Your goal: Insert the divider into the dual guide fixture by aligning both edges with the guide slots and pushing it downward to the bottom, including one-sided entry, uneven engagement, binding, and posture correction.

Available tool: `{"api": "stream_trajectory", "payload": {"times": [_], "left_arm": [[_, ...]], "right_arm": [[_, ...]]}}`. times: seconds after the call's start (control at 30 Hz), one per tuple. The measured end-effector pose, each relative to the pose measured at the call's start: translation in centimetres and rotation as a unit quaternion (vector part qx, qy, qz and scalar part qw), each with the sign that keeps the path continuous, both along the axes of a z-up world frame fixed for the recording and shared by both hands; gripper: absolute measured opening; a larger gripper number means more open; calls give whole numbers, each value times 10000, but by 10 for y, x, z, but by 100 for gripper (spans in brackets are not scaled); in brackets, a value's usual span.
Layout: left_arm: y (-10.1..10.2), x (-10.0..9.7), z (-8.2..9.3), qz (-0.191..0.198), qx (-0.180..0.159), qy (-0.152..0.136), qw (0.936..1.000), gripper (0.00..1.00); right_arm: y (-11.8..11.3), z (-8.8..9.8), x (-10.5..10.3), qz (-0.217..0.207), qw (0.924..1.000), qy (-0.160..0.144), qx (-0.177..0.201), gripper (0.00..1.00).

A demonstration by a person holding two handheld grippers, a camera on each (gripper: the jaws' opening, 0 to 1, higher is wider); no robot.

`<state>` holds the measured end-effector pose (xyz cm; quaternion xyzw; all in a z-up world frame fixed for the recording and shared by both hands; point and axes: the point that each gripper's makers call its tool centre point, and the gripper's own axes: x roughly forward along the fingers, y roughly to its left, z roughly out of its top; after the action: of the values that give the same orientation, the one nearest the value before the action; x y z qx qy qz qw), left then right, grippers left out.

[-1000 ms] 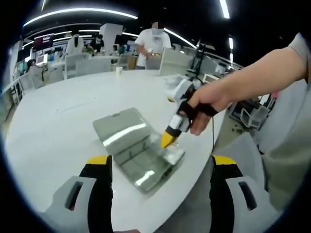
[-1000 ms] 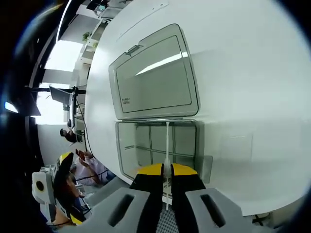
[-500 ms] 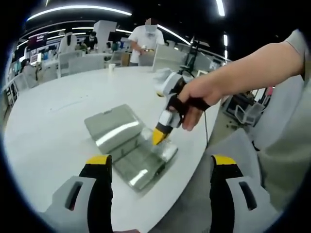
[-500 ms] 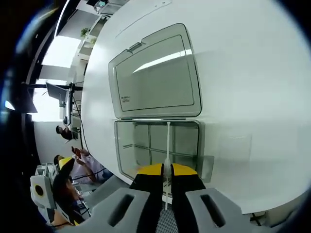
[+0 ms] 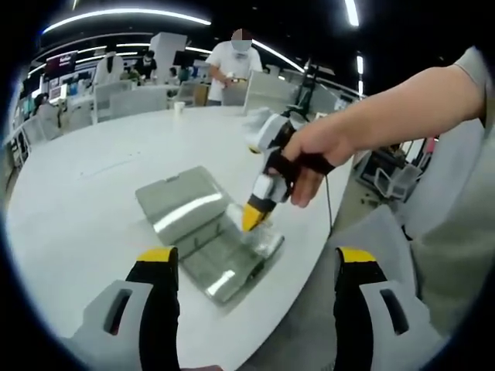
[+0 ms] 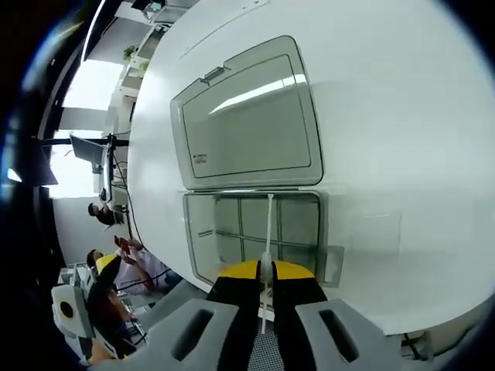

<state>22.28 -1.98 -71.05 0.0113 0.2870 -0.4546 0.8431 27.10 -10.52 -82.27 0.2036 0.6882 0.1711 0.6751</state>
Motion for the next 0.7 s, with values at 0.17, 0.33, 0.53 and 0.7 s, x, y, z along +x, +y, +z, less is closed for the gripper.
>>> {"api": "stream_trajectory", "payload": {"times": [0.17,0.33,0.53,0.7], "left_arm": [[0,0,0,13,4,7,10000,81],[0,0,0,19,1,9,10000,81],[1,0,-2,28,9,21,10000,81],[2,0,-3,40,14,29,10000,81]], "right_arm": [[0,0,-1,-32,10000,38,1,0],[0,-1,-1,-60,10000,50,-4,0],[0,-5,1,-23,10000,19,-52,0],[-2,-7,2,47,9999,-12,-158,0]]}}
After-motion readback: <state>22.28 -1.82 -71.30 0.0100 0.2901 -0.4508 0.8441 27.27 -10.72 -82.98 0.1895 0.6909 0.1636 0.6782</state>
